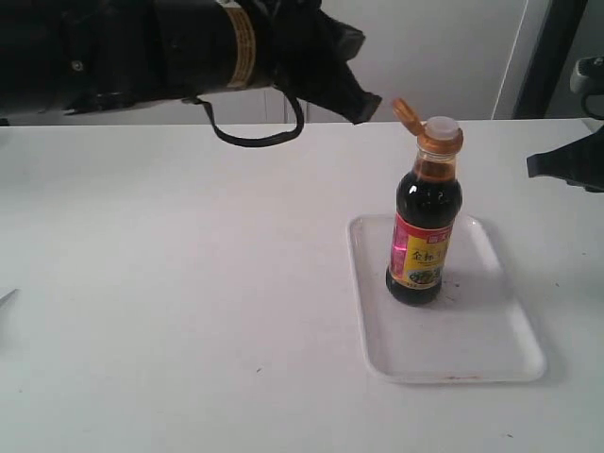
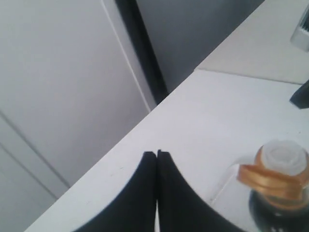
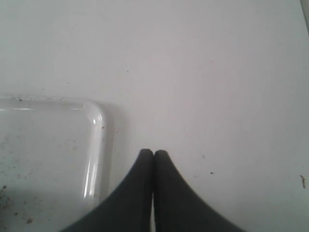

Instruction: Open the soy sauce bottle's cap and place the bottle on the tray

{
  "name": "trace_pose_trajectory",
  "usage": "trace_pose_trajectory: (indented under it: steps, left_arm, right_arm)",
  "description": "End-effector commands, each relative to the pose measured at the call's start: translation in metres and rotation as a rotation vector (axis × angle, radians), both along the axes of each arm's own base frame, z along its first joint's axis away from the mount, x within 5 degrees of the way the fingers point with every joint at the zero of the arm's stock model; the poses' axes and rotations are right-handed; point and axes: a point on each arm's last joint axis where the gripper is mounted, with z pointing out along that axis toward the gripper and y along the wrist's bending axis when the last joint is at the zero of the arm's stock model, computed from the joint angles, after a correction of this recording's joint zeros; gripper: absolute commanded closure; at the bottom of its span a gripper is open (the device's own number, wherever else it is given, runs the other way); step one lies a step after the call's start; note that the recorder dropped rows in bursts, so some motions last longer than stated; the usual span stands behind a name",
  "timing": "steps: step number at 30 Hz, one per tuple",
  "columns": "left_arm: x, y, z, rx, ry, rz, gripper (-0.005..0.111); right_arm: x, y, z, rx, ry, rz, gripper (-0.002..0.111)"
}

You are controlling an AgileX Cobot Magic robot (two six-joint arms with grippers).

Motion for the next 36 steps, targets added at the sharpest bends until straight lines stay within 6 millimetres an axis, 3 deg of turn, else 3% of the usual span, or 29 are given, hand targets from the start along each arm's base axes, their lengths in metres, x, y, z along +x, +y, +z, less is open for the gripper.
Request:
trace_pose_trajectory:
  steps: [1,15,21,29,33,36]
  left_arm:
    - [-0.005,0.020,0.008,0.060,-0.021,0.120,0.106]
    - [-0.001,0.072,0.012,0.364,-0.039,0.543,0.107]
    - [-0.006,0.081,-0.003,0.325,0.193,0.651,0.107]
    - [-0.020,0.069,-0.020,0.215,0.504,0.577,0.107]
    - [-0.038,0.059,-0.031,0.389,0.614,0.323,0.107]
    - [-0.043,0.062,-0.035,0.530,0.612,0.251,0.107]
  right_arm:
    - [0.000,-0.001,0.000,0.007,0.001,-0.008,0.108]
    - [-0.002,0.000,-0.002,0.012,0.029,-0.002,0.108]
    - [-0.002,0.000,-0.002,-0.002,0.029,0.013,0.108]
    - [-0.002,0.000,-0.003,-0.001,0.042,0.017,0.108]
    - [-0.003,0.001,-0.003,0.004,0.048,0.019,0.108]
    - [-0.003,0.001,-0.003,0.007,0.053,0.019,0.108]
